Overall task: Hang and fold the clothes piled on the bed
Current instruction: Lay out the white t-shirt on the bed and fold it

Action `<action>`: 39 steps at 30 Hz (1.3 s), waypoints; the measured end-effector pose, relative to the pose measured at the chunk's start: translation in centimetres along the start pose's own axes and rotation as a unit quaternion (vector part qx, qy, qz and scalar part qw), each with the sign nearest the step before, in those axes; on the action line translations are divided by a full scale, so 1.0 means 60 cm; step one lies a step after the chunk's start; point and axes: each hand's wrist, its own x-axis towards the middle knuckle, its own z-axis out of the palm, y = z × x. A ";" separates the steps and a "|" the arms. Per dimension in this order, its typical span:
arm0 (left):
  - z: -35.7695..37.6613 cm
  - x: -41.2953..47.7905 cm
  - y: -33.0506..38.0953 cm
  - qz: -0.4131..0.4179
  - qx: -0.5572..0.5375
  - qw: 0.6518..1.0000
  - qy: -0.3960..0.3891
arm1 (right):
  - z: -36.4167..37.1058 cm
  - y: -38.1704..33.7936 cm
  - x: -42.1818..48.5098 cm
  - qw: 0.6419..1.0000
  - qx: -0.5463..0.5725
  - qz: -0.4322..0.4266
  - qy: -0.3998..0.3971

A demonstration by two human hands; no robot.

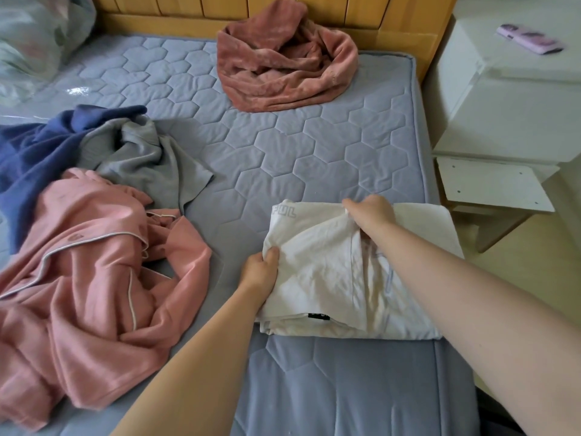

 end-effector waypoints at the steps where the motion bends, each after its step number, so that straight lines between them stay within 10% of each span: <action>1: 0.000 0.000 0.000 0.001 -0.001 1.000 0.000 | 0.002 -0.006 0.002 0.999 -0.036 -0.018 -0.002; 6: 0.003 0.001 0.001 0.002 0.008 1.000 0.008 | 0.004 -0.043 0.028 0.997 -0.072 -0.012 -0.036; 13: 0.005 0.002 0.004 0.000 0.006 1.000 0.013 | -0.053 -0.021 0.020 0.894 0.348 0.244 -0.146; 20: 0.003 0.002 0.001 -0.002 0.008 1.000 0.010 | -0.059 0.001 0.011 0.877 0.369 0.145 -0.271; 25: 0.004 0.004 -0.001 0.000 0.011 1.000 0.012 | -0.063 0.005 0.022 0.918 0.291 0.038 -0.267; 30: 0.005 0.003 0.000 0.004 0.015 1.000 0.020 | -0.052 0.019 0.040 0.994 0.097 -0.034 -0.031; 39: 0.004 0.007 -0.002 0.008 0.026 0.999 0.023 | -0.058 0.016 0.015 0.947 -0.159 -0.273 0.050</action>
